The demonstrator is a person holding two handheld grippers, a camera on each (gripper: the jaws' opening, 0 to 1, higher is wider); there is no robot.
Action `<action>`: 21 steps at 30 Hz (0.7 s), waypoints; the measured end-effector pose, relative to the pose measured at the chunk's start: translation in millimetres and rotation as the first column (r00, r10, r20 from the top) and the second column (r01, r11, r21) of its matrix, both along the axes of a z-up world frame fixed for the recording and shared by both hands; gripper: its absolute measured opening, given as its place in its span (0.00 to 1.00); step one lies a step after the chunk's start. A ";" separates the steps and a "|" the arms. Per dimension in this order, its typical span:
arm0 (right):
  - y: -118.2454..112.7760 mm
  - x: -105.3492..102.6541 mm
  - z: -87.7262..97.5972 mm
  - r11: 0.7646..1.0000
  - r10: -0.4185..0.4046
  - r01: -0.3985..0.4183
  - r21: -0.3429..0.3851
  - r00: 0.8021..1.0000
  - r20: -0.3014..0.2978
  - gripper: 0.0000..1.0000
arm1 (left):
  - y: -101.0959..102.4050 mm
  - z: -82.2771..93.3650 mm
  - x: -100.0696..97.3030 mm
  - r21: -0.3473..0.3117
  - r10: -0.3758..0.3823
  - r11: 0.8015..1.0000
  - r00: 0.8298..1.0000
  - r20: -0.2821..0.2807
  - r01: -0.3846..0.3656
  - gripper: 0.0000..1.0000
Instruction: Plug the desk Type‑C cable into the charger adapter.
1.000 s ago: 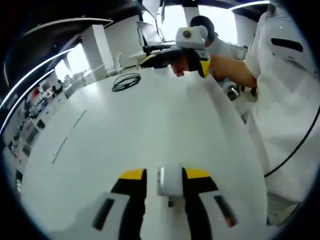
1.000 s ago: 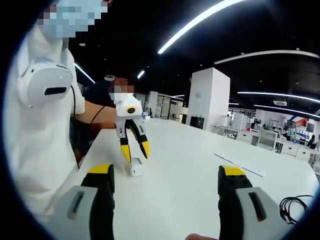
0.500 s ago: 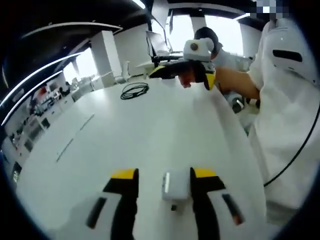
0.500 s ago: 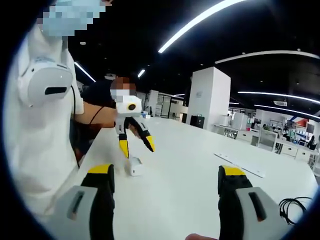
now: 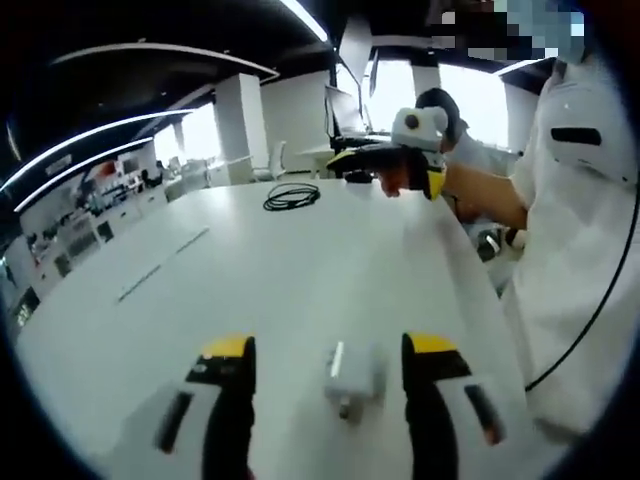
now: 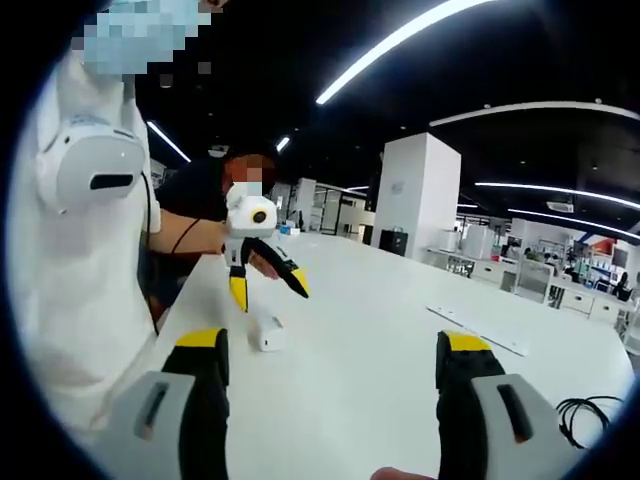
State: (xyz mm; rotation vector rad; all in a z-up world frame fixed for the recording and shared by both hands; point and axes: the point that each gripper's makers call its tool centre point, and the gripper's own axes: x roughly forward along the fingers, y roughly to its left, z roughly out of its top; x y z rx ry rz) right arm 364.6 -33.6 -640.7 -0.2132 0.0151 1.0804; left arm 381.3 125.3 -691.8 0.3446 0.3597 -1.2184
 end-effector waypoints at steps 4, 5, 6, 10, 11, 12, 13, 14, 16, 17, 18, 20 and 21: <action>1.3 0.4 0.8 1.000 0.003 -0.003 -0.002 1.000 0.001 0.87 | 2.5 1.4 0.4 -0.012 0.013 1.000 1.000 -0.001 -0.014 0.61; 1.6 0.5 0.7 1.000 0.003 -0.003 -0.004 1.000 0.001 0.87 | 2.8 1.3 -0.1 -0.015 0.016 1.000 1.000 -0.003 -0.016 0.61; 2.0 0.4 0.8 1.000 0.004 -0.004 -0.005 1.000 0.001 0.87 | 3.2 1.8 0.3 -0.022 0.022 1.000 1.000 0.001 -0.022 0.62; 3.4 0.1 0.4 1.000 0.007 -0.007 -0.011 1.000 0.000 0.86 | 5.2 -0.2 -0.8 -0.034 0.034 0.999 0.999 -0.005 -0.035 0.61; 3.5 -0.1 0.2 1.000 0.007 -0.007 -0.012 1.000 -0.002 0.86 | 5.8 -1.6 -1.6 -0.035 0.036 0.999 0.999 -0.007 -0.036 0.61; 3.8 -0.2 0.1 1.000 0.008 -0.008 -0.012 1.000 -0.002 0.86 | 5.6 -1.9 -2.3 -0.039 0.038 0.999 0.999 -0.008 -0.038 0.61; 3.8 -0.4 -0.2 1.000 0.008 -0.008 -0.014 1.000 -0.003 0.86 | 5.7 -2.6 -2.9 -0.040 0.040 0.998 0.999 -0.010 -0.040 0.61; 4.0 -0.6 -0.5 1.000 0.008 -0.008 -0.018 1.000 -0.003 0.86 | 5.9 -3.1 -3.3 -0.042 0.041 0.998 0.999 -0.010 -0.041 0.61; 3.9 -0.8 -0.3 1.000 0.009 -0.009 -0.018 1.000 -0.004 0.86 | 6.6 -3.8 -3.8 -0.043 0.044 0.998 0.999 -0.012 -0.044 0.61; 3.8 -0.7 -0.2 1.000 0.009 -0.009 -0.019 1.000 -0.003 0.86 | 7.5 -3.3 -3.6 -0.046 0.048 0.998 0.999 -0.010 -0.048 0.62; 3.9 -0.7 -0.1 1.000 0.009 -0.009 -0.022 1.000 -0.003 0.87 | 8.2 -2.3 -3.6 -0.053 0.051 0.997 0.999 -0.009 -0.051 0.62; 4.1 -0.7 0.1 1.000 0.010 -0.010 -0.025 1.000 -0.003 0.87 | 10.5 -1.0 -3.1 -0.064 0.062 0.996 0.998 -0.006 -0.062 0.63; 4.7 -1.1 0.2 1.000 0.011 -0.011 -0.028 1.000 -0.004 0.87 | 11.4 0.3 -2.5 -0.076 0.070 0.995 0.998 -0.005 -0.070 0.64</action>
